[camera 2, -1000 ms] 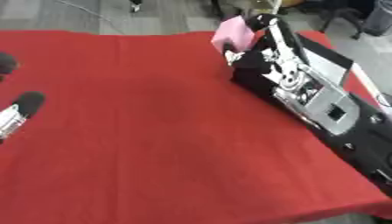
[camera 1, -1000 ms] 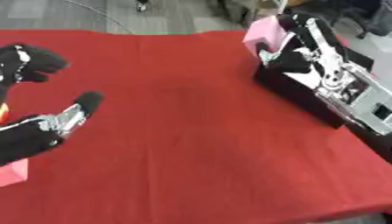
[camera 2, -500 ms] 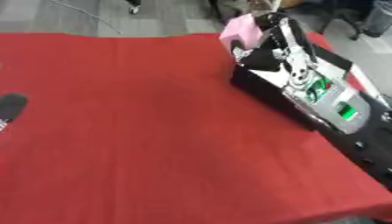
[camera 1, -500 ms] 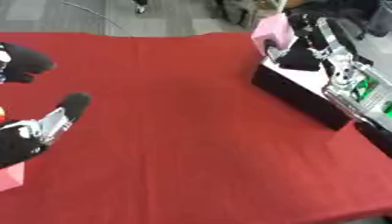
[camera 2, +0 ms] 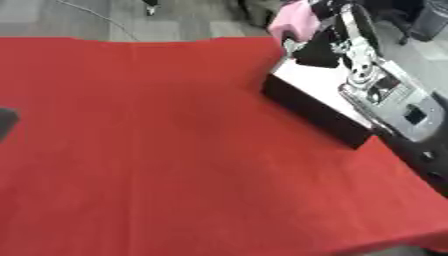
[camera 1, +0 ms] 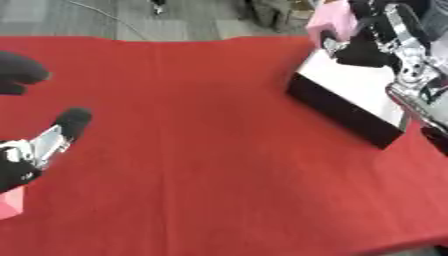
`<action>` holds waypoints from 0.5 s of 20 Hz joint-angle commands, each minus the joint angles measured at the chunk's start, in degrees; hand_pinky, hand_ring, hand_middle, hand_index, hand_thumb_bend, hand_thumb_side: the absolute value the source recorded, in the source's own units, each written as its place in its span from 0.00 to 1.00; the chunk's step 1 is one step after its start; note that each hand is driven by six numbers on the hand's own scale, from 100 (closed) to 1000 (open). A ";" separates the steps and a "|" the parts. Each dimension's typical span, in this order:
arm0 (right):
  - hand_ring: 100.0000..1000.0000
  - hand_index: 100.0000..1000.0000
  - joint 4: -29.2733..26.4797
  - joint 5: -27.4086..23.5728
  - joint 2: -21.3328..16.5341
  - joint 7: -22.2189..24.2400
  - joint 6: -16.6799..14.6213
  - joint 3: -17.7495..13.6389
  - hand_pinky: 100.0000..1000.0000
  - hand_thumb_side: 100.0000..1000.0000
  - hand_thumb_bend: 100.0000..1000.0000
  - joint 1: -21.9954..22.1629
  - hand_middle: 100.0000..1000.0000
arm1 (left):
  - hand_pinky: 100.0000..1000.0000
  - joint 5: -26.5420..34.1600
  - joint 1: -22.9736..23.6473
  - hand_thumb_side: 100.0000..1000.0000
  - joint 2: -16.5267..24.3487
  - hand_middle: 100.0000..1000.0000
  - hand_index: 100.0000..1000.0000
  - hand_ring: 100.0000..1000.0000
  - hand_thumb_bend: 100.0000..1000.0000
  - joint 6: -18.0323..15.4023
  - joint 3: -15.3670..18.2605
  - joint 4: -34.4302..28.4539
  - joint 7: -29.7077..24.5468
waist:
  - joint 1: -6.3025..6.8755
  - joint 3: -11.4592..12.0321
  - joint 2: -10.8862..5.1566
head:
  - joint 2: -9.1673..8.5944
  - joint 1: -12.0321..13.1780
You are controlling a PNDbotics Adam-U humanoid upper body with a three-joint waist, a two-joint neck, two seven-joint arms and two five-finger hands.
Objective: Pick up the objects with one hand, pass them to the other hand, and then place them into the box on the other side of the table.
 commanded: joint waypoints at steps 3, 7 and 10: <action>0.37 0.27 3.59 2.90 -3.20 -19.95 19.92 -3.14 0.61 0.00 0.12 0.49 0.34 | 0.72 0.89 -1.37 0.45 1.21 0.63 0.63 0.68 0.50 -1.28 0.75 -1.33 0.55 | 0.35 0.45 -0.68 | -1.24 -1.72; 0.37 0.27 6.98 6.09 -3.78 -19.95 19.92 -3.72 0.61 0.00 0.16 0.00 0.34 | 0.72 1.18 -1.62 0.45 1.26 0.63 0.63 0.68 0.51 -1.78 0.85 -1.33 0.74 | 0.47 0.85 -0.58 | -1.62 -2.72; 0.37 0.27 9.09 8.09 -3.88 -19.95 19.92 -3.91 0.60 0.00 0.17 -0.59 0.34 | 0.72 1.32 -1.88 0.45 1.29 0.63 0.63 0.68 0.50 -2.08 0.83 -1.33 0.69 | 0.46 1.23 -0.48 | -1.90 -3.27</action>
